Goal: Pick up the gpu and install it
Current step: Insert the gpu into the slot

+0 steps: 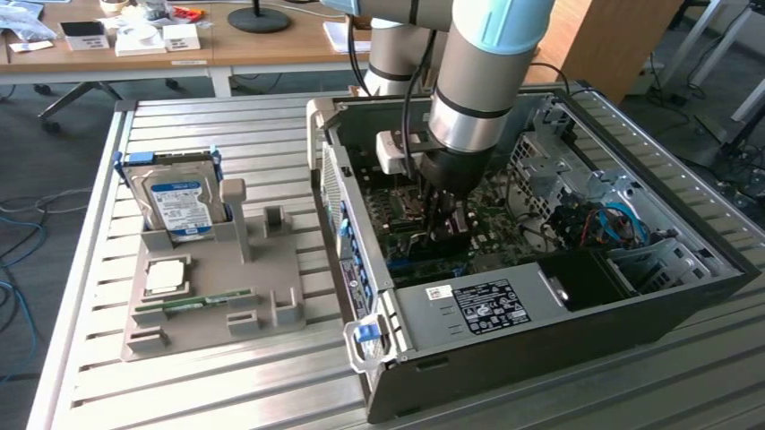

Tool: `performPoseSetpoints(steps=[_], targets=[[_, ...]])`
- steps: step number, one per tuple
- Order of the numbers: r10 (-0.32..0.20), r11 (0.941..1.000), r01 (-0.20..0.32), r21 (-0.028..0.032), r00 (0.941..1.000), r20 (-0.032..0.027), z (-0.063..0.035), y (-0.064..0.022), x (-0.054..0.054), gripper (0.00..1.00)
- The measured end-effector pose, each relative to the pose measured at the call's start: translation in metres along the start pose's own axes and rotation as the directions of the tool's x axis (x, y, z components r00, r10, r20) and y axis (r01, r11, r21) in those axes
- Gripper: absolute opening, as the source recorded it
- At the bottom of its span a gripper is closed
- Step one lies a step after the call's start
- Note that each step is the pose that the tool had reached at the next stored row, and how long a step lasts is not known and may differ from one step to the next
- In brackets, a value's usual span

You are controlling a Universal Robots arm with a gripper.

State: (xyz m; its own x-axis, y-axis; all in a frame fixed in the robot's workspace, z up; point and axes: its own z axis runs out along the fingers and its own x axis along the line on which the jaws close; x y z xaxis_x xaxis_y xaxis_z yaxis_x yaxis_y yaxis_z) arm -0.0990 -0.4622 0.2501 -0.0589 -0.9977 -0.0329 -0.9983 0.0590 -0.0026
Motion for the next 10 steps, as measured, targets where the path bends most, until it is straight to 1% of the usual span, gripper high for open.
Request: performPoseSetpoints(steps=[3,4,5,7,8,9,10], targets=[[0.000,1.0000,0.000,-0.0005,1.0000,0.0006,0.0001,0.0001,0.0000,0.26],[0.000,1.0000,0.000,0.0004,1.0000,0.0022,0.0008,0.0002,-0.0002,0.27],[0.000,1.0000,0.000,0.0005,1.0000,0.0013,0.0006,0.0001,-0.0001,0.27],[0.000,1.0000,0.000,0.0001,1.0000,0.0003,0.0001,0.0001,0.0000,0.39],[0.000,1.0000,0.000,0.0001,1.0000,0.0001,0.0001,0.0000,0.0000,0.39],[0.000,1.0000,0.000,0.0000,1.0000,0.0001,0.0000,0.0000,0.0000,0.45],[0.000,1.0000,0.000,0.0000,1.0000,0.0002,0.0001,0.0000,0.0000,0.45]])
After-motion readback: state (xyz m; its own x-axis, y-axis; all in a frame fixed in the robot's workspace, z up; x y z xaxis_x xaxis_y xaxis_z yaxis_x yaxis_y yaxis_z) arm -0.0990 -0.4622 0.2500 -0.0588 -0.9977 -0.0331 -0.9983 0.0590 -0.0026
